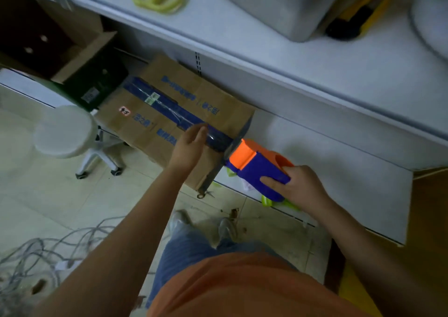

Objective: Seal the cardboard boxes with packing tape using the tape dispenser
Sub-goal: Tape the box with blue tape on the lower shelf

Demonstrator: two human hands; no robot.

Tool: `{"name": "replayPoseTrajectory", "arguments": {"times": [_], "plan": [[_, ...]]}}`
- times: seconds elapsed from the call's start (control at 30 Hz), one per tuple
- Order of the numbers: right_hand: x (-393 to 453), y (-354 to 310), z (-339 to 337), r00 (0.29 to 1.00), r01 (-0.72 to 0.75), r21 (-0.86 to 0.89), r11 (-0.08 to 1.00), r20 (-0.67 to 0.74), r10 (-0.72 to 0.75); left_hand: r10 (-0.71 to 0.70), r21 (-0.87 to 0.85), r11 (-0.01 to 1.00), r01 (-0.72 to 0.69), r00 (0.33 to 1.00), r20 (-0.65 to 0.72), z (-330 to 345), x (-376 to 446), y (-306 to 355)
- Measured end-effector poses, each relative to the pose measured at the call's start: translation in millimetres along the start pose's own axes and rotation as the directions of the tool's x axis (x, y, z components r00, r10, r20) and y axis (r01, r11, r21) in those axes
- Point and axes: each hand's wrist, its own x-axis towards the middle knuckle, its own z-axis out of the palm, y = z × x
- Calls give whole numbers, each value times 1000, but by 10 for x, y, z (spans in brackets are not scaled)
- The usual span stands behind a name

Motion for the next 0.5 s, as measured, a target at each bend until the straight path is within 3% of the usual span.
{"name": "replayPoseTrajectory", "arguments": {"times": [0.1, 0.27, 0.33, 0.5], "plan": [[-82, -144, -129, 994, 104, 75, 992, -42, -101, -8, -211, 976, 59, 973, 232, -144, -215, 292], [-198, -450, -344, 965, 235, 197, 952, -160, -206, 37, -380, 899, 217, 827, 561, -404, -571, 760], [-220, -546, -414, 954, 270, 244, 931, -201, -224, 90, -406, 894, 189, 812, 577, -503, -665, 891], [-230, -764, -511, 918, 353, 233, 906, -275, -287, 258, -366, 928, -69, 829, 497, -730, -821, 1124]]}}
